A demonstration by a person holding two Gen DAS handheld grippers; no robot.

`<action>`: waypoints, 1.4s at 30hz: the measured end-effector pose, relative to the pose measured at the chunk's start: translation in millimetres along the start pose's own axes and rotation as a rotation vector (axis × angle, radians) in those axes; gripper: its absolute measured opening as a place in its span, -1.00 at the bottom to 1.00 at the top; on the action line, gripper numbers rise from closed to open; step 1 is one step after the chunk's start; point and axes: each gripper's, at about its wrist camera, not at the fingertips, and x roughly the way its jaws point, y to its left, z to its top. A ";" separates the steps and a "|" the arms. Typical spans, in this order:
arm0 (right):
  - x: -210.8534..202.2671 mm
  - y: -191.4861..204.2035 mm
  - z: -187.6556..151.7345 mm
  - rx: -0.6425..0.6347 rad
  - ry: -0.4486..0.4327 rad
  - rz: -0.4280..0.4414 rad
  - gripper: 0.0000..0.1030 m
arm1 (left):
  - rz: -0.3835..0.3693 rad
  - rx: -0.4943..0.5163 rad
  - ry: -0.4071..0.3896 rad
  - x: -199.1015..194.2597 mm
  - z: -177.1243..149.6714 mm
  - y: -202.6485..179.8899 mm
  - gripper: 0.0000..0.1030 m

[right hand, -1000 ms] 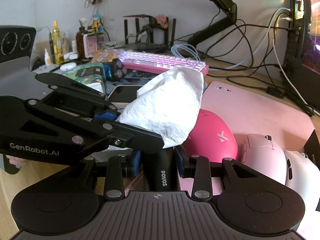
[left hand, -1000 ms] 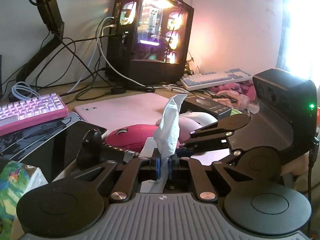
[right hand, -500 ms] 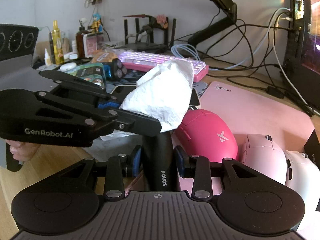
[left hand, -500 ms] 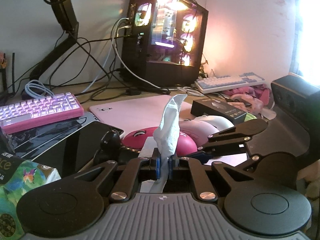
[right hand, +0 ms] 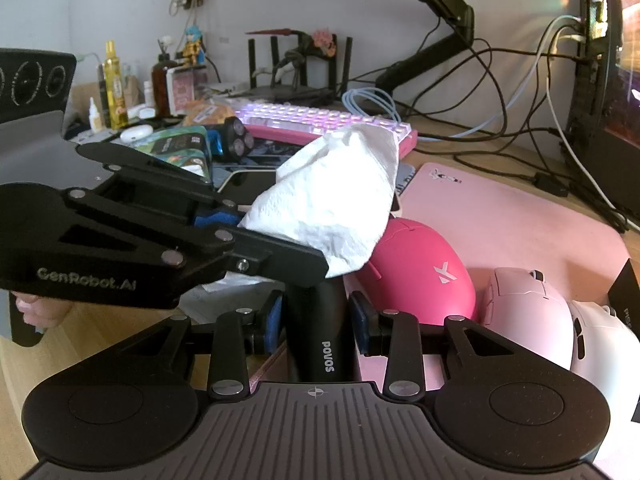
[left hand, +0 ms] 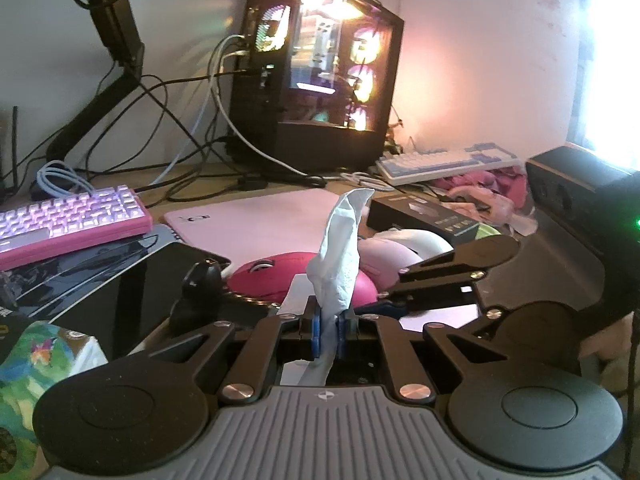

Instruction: Clean container

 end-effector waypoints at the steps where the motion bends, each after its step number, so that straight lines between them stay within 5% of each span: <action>1: 0.0 -0.1 0.0 0.000 0.000 0.000 -0.24 | 0.009 -0.002 -0.001 0.0 0.2 0.6 -0.77; 11: -0.2 0.2 -0.1 0.000 0.000 0.000 -0.24 | 0.040 -0.001 -0.002 -1.2 1.5 2.5 -0.77; 23: -0.3 0.5 -0.3 0.000 0.000 0.000 -0.24 | -0.052 0.027 0.007 -0.1 -0.9 -5.8 -0.77; 35: -0.4 0.9 -0.3 -0.001 0.000 -0.001 -0.24 | 0.011 -0.009 -0.001 -0.4 0.2 2.0 -0.77; 42: -0.4 0.9 -0.3 -0.002 0.000 -0.001 -0.24 | -0.042 0.010 0.006 -0.3 -0.6 -3.5 -0.77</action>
